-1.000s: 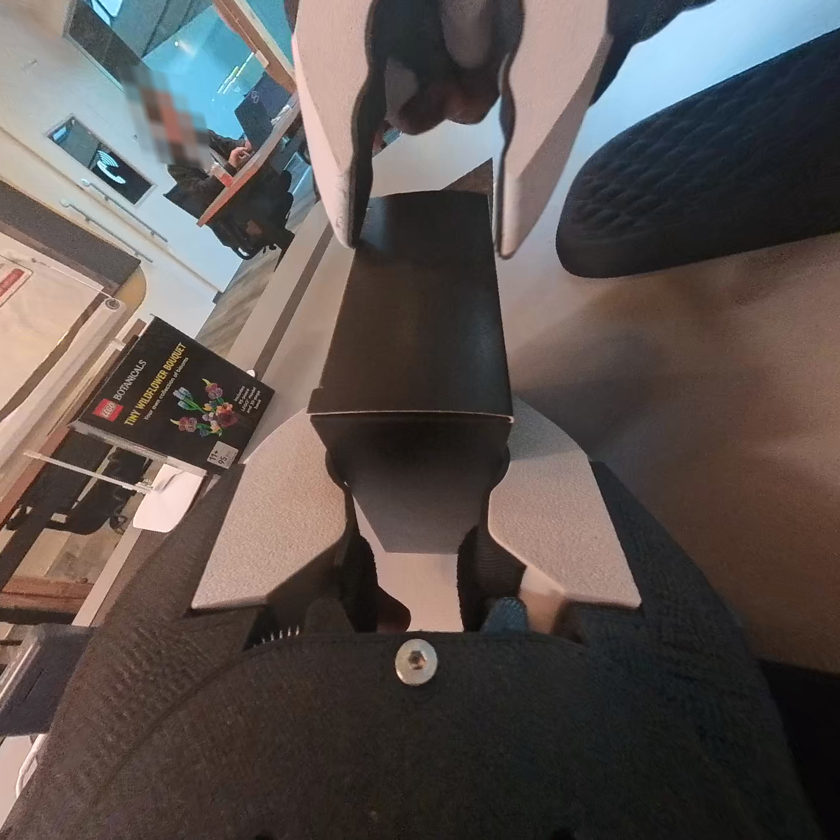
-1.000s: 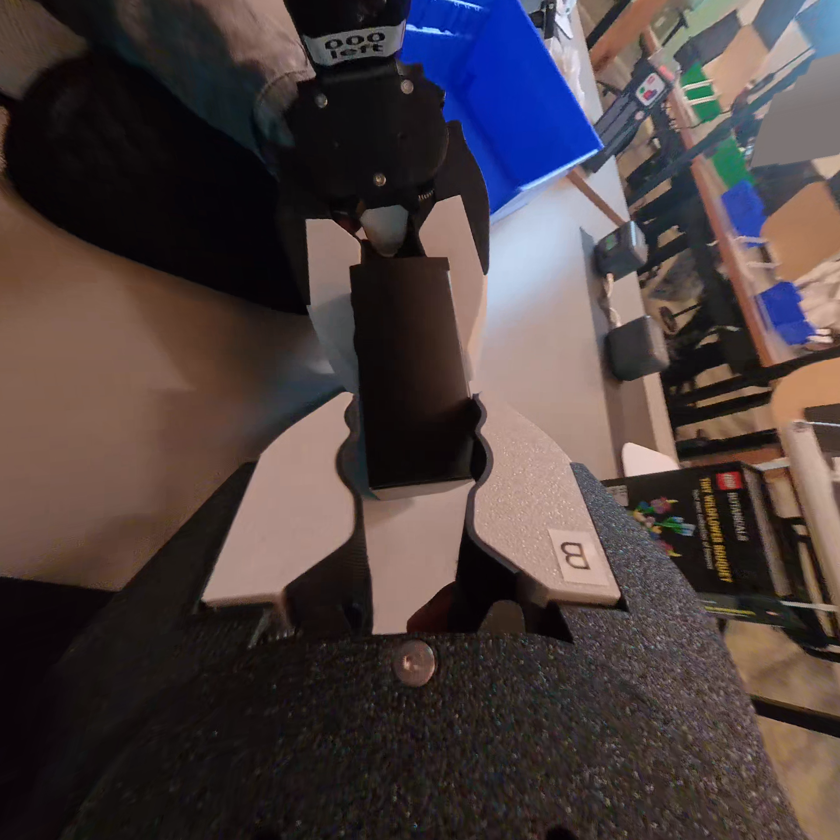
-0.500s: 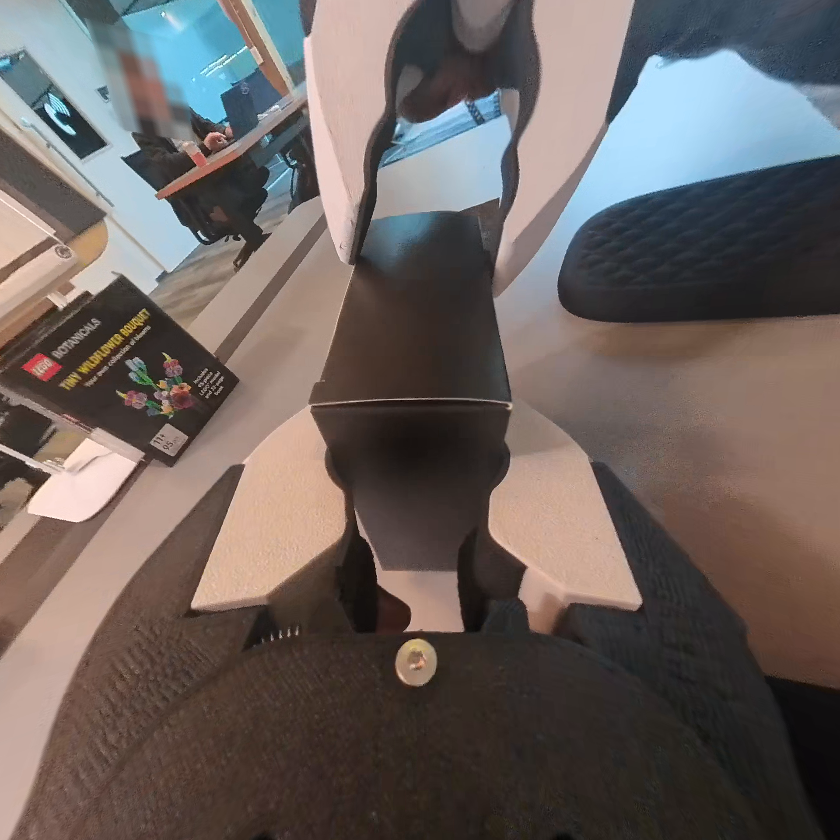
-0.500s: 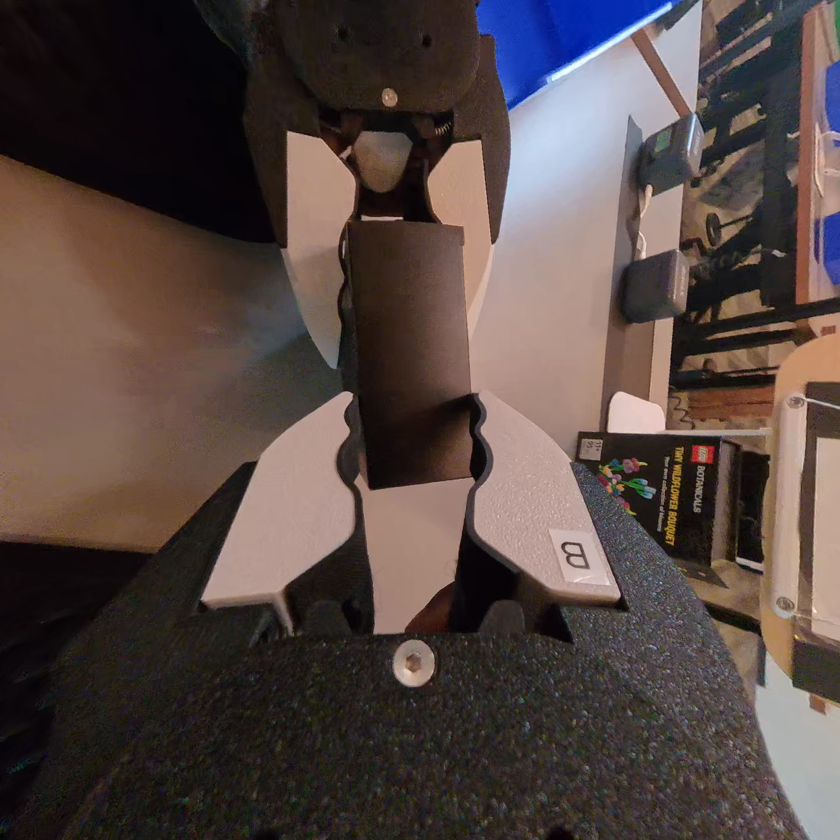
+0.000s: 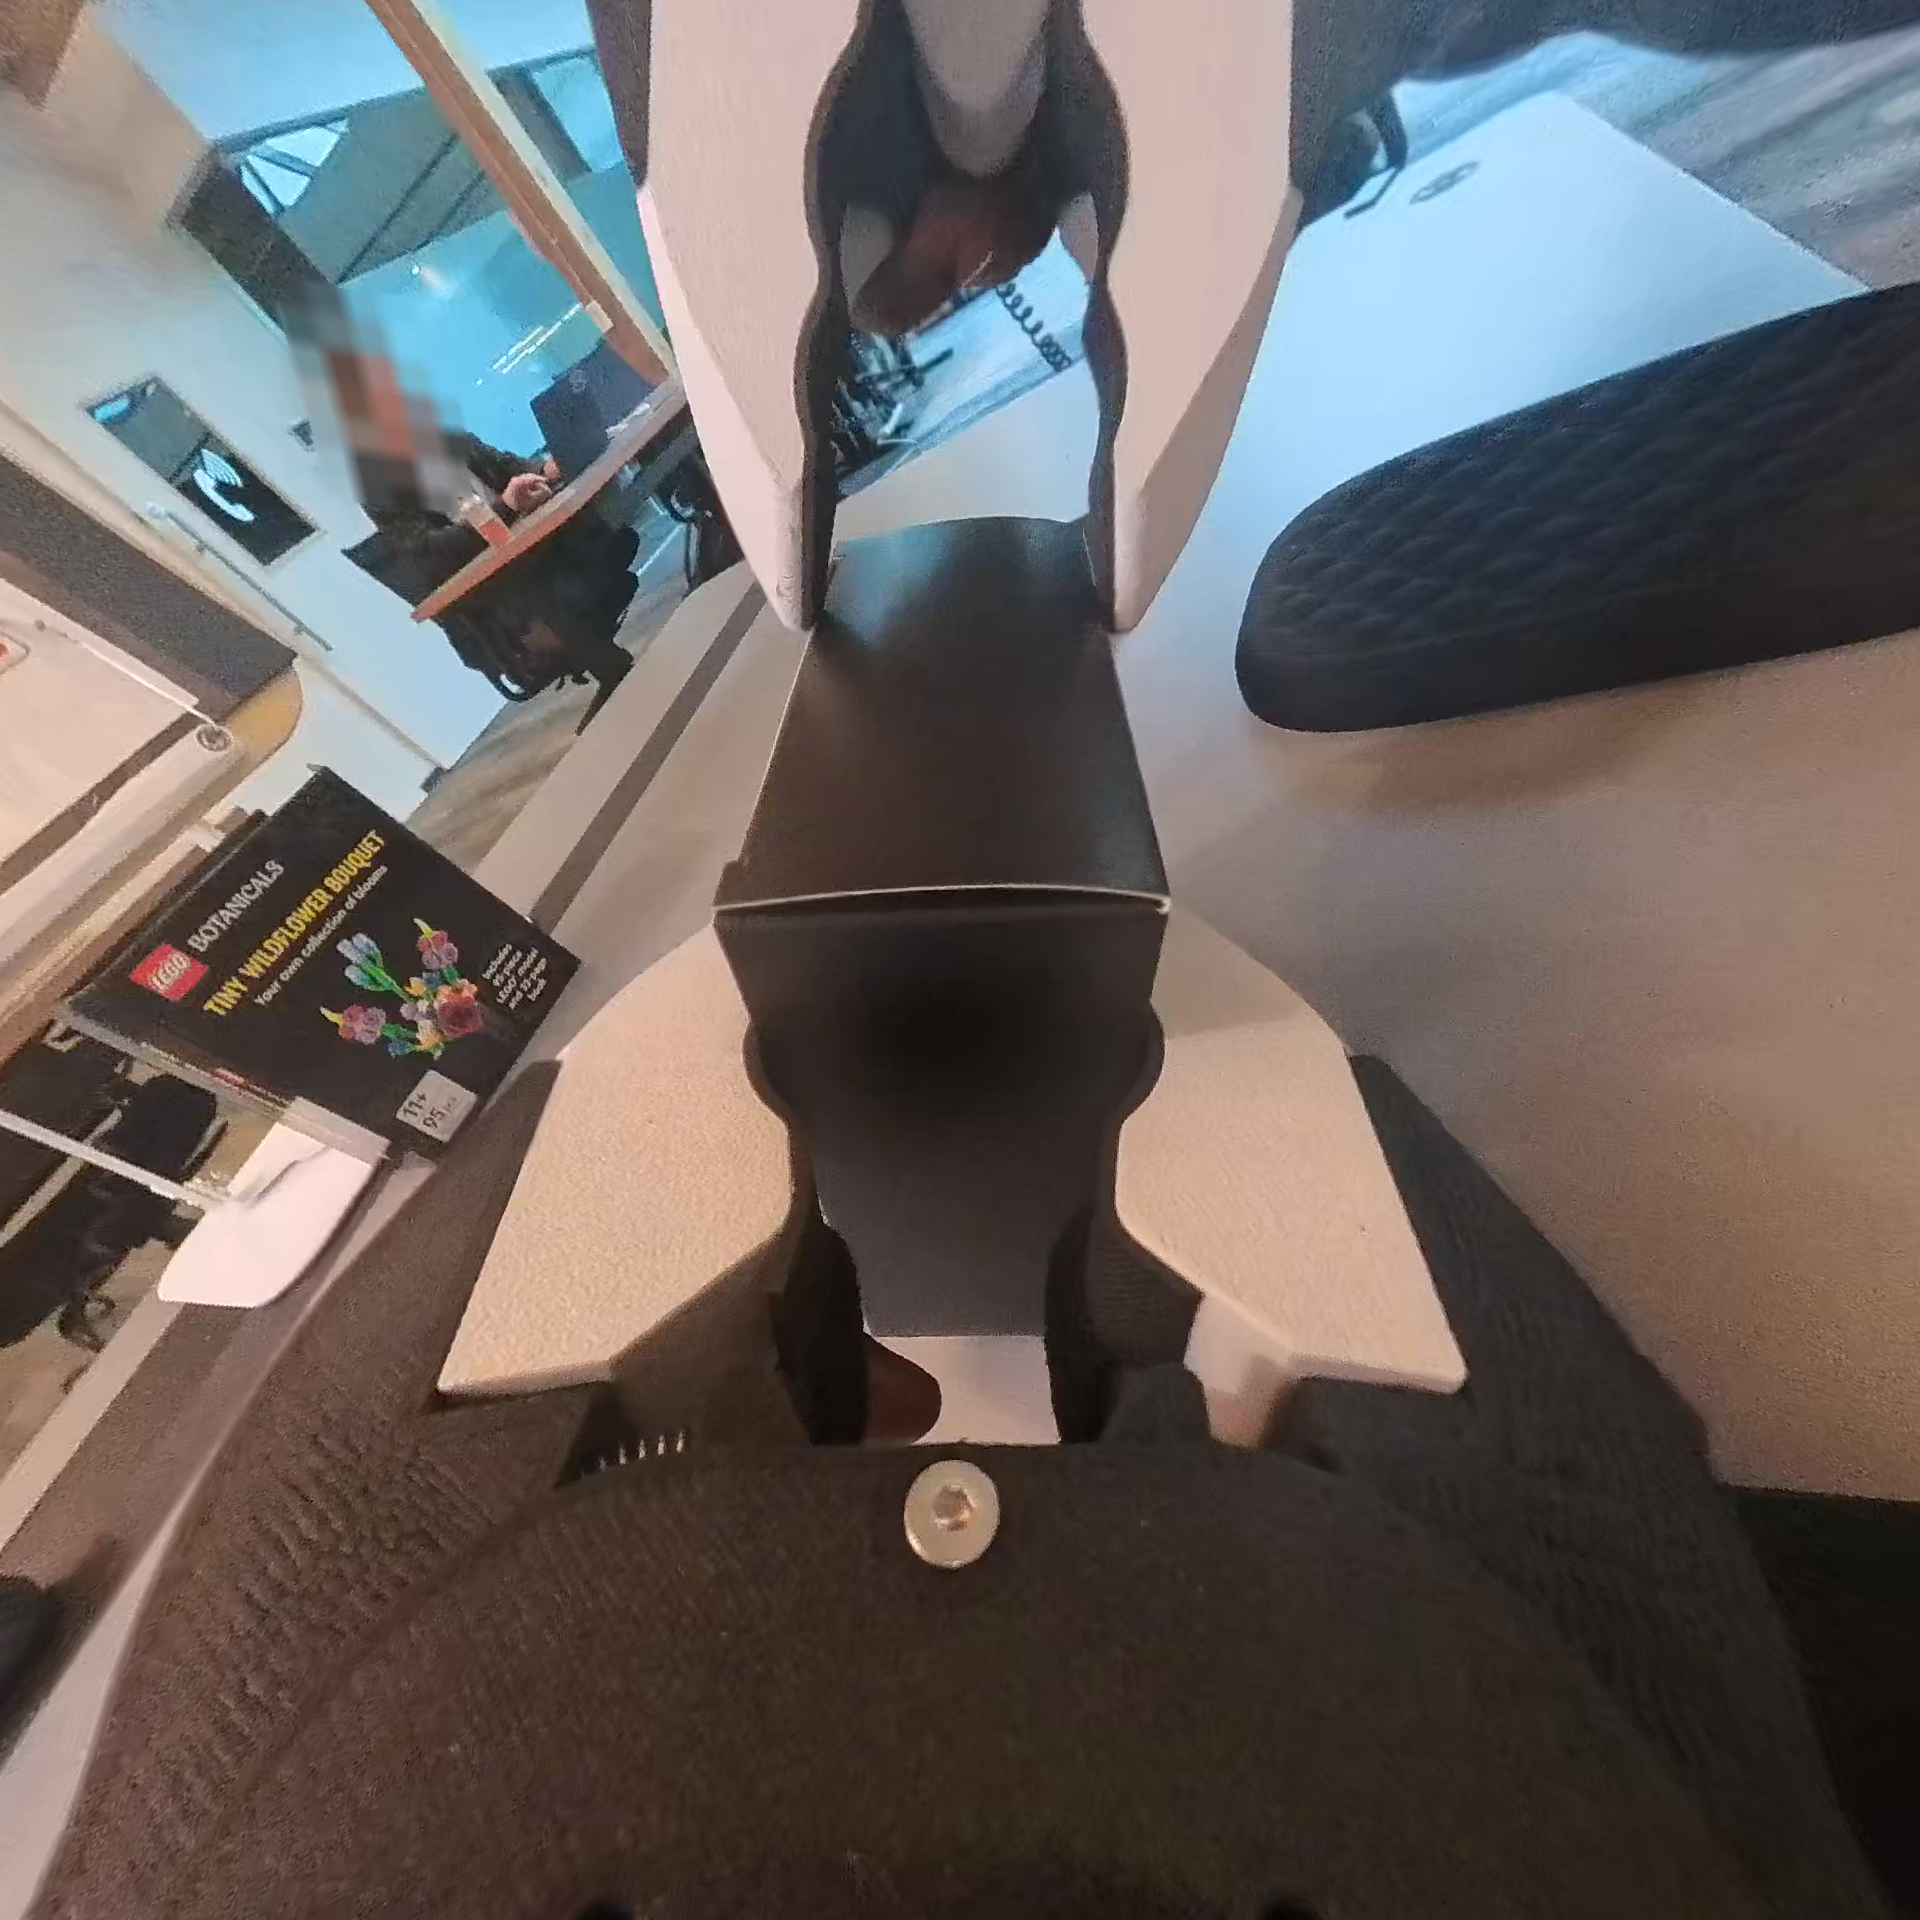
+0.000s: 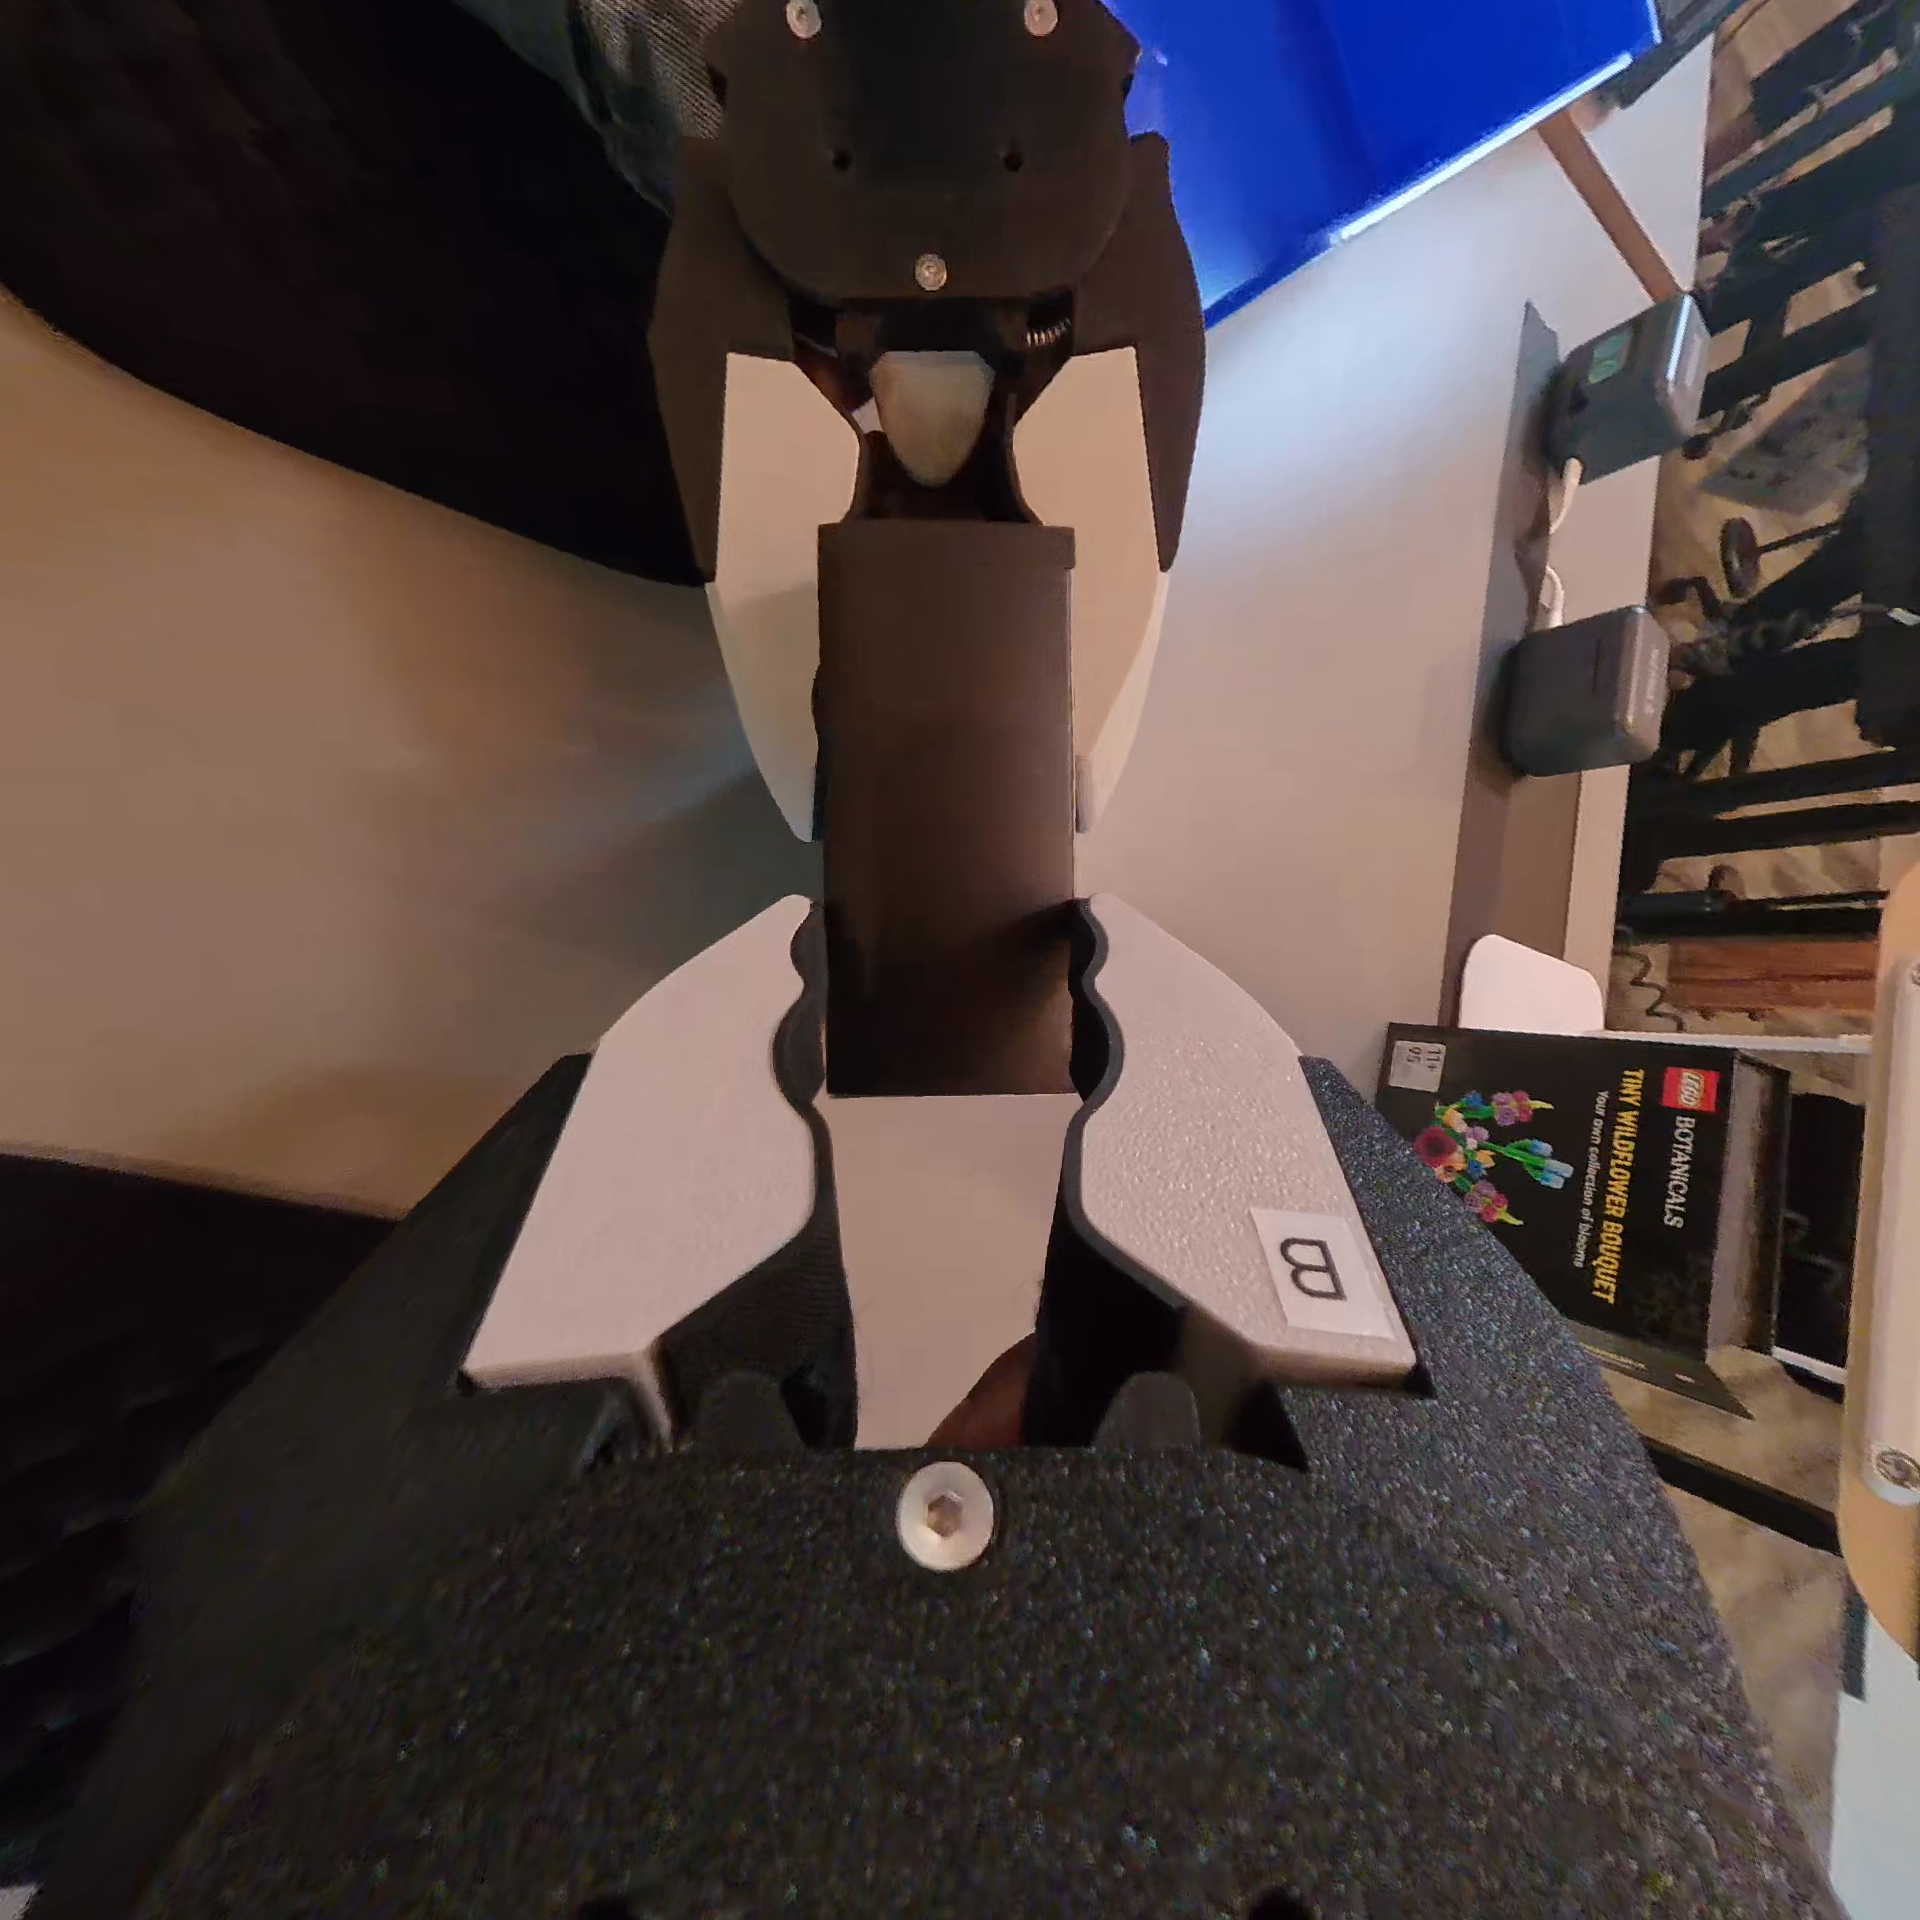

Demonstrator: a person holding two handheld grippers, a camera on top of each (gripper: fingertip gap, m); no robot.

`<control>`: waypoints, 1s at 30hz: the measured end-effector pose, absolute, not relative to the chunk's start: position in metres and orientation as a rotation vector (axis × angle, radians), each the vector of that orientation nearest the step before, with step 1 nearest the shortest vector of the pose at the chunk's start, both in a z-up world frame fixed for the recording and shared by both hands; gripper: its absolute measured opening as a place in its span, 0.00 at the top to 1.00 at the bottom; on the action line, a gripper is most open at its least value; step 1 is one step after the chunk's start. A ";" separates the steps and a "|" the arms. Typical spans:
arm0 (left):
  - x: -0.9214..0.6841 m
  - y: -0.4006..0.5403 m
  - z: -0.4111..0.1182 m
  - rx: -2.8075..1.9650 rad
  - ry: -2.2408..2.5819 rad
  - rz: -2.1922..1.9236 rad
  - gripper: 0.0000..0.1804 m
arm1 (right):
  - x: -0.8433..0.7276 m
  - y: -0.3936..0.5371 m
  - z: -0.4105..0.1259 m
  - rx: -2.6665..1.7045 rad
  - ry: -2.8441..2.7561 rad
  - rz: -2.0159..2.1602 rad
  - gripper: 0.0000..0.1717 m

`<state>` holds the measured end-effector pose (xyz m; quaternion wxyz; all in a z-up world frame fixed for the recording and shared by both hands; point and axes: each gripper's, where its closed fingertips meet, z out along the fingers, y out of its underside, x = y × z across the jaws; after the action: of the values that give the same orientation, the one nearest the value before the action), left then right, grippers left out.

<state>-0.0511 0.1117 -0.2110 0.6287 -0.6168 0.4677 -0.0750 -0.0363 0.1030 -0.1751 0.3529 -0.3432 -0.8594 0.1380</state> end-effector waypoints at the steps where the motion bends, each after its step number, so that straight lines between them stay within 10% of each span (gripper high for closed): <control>1: -0.050 0.111 -0.211 -1.403 1.086 -0.159 0.67 | -0.035 0.101 -0.175 -0.887 -2.231 0.366 0.74; 9: -0.044 0.108 -0.219 -1.316 1.203 0.043 0.67 | -0.026 0.092 -0.175 -0.944 -2.212 0.407 0.88; 16: -0.046 0.109 -0.219 -1.321 1.211 0.115 0.68 | -0.022 0.085 -0.188 -0.900 -2.130 0.162 0.69; 28: -0.047 0.112 -0.232 -1.224 1.354 0.462 0.68 | -0.016 0.089 -0.211 -0.746 -1.869 -0.303 0.76; 30: -0.053 0.116 -0.227 -1.307 1.263 0.383 0.68 | -0.018 0.084 -0.208 -0.691 -1.811 -0.303 1.00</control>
<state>-0.0534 0.1160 -0.2266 0.5988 -0.5636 0.5446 0.1651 -0.0178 0.0837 -0.2084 0.5561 -0.2925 -0.7673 -0.1284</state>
